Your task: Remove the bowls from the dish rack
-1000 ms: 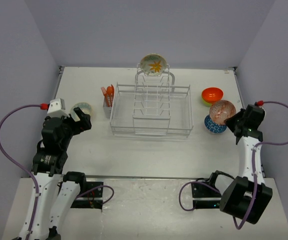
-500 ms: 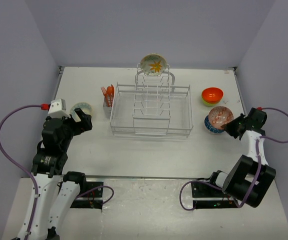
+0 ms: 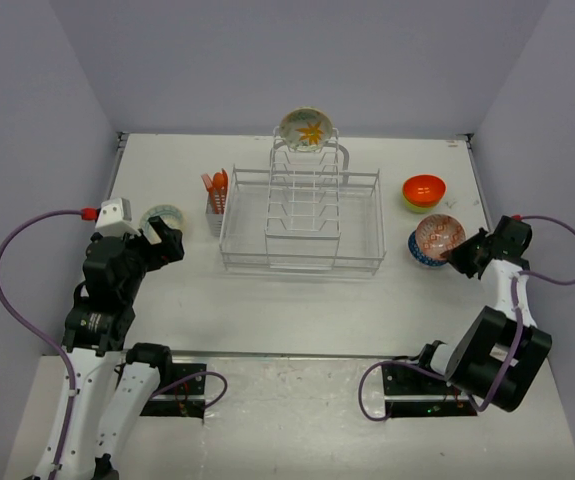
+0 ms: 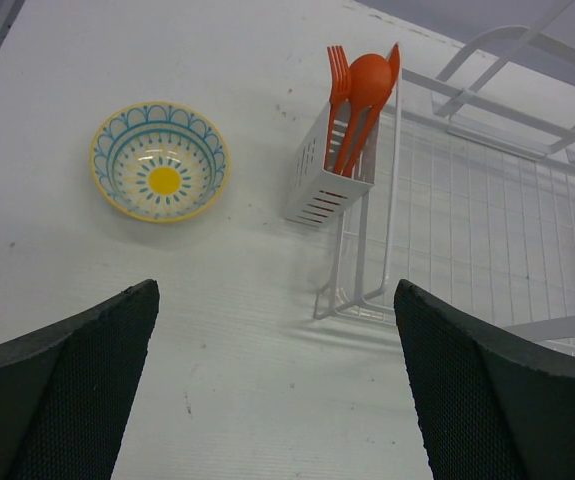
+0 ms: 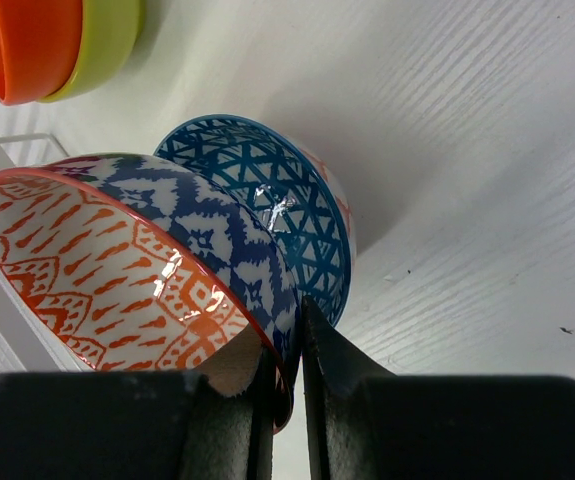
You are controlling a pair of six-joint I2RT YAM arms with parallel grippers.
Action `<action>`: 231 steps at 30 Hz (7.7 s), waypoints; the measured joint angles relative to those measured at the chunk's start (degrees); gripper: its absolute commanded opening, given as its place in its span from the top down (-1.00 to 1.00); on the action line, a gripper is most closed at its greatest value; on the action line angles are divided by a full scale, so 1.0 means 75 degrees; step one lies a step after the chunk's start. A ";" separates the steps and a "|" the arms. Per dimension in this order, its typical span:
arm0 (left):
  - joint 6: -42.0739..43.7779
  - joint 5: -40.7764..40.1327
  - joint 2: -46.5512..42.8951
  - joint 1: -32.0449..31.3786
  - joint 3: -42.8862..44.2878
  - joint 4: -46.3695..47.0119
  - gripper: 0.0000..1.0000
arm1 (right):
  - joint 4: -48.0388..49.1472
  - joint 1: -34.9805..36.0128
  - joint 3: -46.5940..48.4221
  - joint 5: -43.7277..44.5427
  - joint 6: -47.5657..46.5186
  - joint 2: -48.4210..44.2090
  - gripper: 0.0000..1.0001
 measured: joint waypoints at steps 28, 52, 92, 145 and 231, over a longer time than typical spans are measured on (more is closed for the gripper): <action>0.0000 -0.0035 -0.0093 -0.0003 0.0000 -0.0003 -1.00 | -0.0003 -0.0006 0.0000 -0.0434 -0.0143 0.0656 0.58; 0.0000 -0.0061 -0.0166 -0.0035 0.0000 -0.0003 -1.00 | -0.0020 -0.0003 0.0082 0.0213 -0.0181 0.0108 0.03; -0.0006 -0.0140 -0.0073 -0.0035 0.0000 -0.0003 -1.00 | 0.0087 0.0052 -0.0017 0.0600 -0.0280 -0.0181 0.80; 0.0020 -0.0087 0.0315 -0.0038 0.0306 0.0495 -1.00 | -0.0041 0.6904 0.2891 0.2022 -0.2774 -0.2259 -0.98; 0.0073 0.0207 0.0344 -0.0143 -0.0117 0.0624 -1.00 | 0.5225 0.8052 0.6298 0.5260 -0.7673 0.3978 1.00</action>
